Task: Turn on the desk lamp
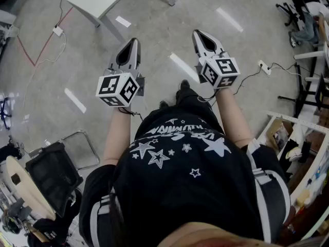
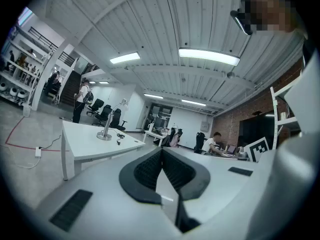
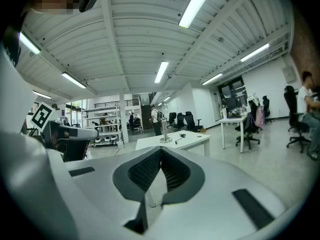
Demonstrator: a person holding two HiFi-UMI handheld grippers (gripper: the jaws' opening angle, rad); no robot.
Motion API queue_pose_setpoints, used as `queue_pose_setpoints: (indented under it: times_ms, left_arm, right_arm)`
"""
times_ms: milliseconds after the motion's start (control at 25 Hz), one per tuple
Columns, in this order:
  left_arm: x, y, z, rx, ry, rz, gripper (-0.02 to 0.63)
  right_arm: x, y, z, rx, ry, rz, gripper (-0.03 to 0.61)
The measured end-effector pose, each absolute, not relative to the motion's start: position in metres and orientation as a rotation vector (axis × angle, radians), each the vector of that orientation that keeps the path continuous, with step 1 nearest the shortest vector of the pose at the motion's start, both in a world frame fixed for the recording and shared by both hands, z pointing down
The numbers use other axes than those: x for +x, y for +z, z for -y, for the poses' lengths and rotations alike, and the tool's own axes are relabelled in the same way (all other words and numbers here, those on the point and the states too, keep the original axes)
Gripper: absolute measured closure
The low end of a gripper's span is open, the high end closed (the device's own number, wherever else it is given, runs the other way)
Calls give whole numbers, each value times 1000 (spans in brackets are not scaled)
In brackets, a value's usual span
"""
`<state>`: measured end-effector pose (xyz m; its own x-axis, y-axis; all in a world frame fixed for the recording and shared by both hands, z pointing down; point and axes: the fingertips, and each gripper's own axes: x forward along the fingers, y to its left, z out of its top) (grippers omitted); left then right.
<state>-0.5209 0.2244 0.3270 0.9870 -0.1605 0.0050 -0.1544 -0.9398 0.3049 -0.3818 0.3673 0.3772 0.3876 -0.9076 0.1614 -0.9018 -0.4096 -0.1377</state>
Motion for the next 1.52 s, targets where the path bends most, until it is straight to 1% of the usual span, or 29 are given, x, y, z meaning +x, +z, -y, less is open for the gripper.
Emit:
queue_pose_setpoints:
  times_ms: [400,840,1000,1280,1520]
  left_arm:
    - [-466,329,-192,2834,-38,302,603]
    - [-331,324,-143,2813,-17,439,601]
    - [-288,318,-131,2814,-24,477,601]
    - [-233,310,-119,2833,-22,528,602]
    - [-211,315,-106,2825,-14,554,601]
  right_arm:
    - [-308,388,-326,-2535,-346,-1713,572]
    - [-158,380,-262,-2439,-360,-1816,572]
    - [-116,372,-244,-2395,-356,-1851,572]
    - [-58,372,-224,-2346,-366,-1897,572]
    - [-38,381,-210,-2330,-392,-1907,572]
